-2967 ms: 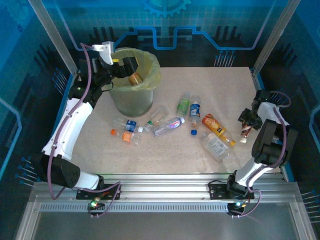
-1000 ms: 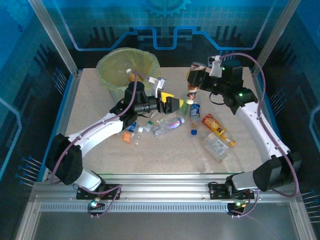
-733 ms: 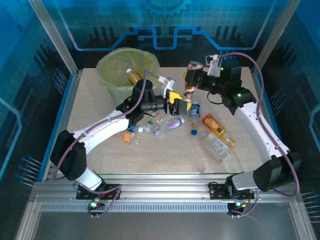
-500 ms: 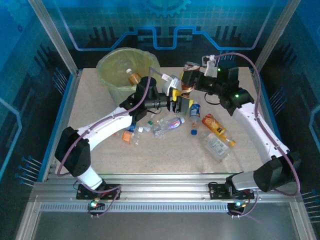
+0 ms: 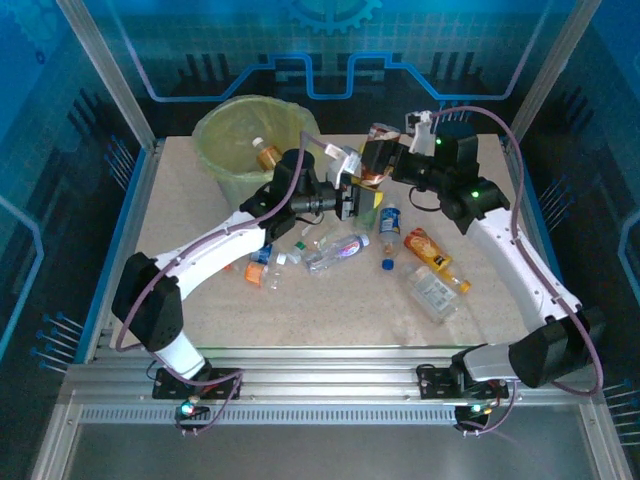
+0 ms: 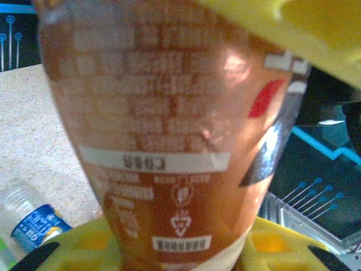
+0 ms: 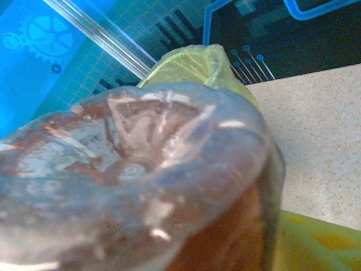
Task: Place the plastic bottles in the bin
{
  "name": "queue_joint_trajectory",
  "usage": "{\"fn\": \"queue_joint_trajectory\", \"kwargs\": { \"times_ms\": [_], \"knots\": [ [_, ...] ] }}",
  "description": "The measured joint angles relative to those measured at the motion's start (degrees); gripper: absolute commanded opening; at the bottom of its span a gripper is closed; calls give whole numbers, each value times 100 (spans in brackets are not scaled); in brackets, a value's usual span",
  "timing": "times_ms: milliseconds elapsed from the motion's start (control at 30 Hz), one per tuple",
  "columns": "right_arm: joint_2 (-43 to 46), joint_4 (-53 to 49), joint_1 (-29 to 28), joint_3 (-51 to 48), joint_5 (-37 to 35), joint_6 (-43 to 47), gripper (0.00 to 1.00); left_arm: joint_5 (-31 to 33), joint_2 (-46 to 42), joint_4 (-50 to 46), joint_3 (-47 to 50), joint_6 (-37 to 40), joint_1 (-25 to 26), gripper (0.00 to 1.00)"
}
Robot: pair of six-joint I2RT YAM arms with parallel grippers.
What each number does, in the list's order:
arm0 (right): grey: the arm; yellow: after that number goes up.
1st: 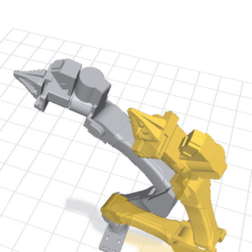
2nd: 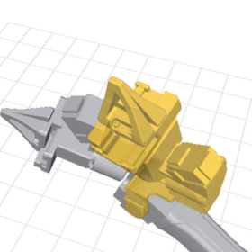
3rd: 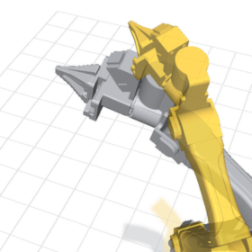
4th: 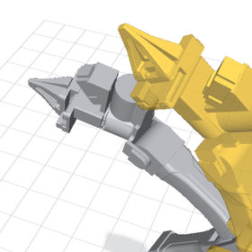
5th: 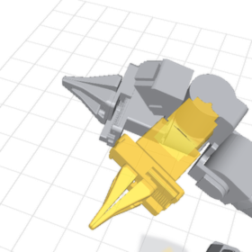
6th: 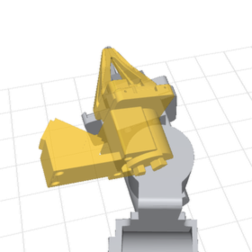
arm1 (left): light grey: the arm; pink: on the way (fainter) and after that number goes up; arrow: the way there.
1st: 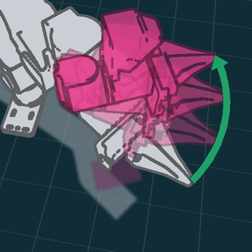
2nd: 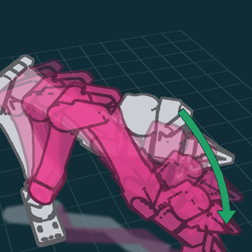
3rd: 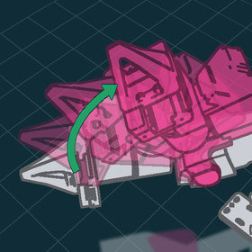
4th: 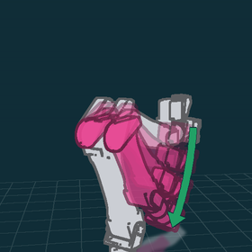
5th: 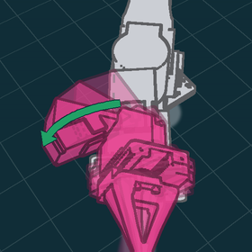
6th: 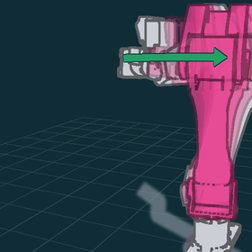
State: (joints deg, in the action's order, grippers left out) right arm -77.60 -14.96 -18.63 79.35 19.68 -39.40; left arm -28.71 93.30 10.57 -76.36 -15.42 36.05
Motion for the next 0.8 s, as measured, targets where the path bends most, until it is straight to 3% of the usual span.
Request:
{"fn": "queue_joint_trajectory", "kwargs": {
  "times_ms": [333,800],
  "knots": [
    [267,-601,-48,345,-175,474,100,457,-369,-431,0,79,52,0],
    [1521,-1388,-44,474,-1373,1003,100,1344,-879,-1604,-179,87,-835,0]
  ]
}}
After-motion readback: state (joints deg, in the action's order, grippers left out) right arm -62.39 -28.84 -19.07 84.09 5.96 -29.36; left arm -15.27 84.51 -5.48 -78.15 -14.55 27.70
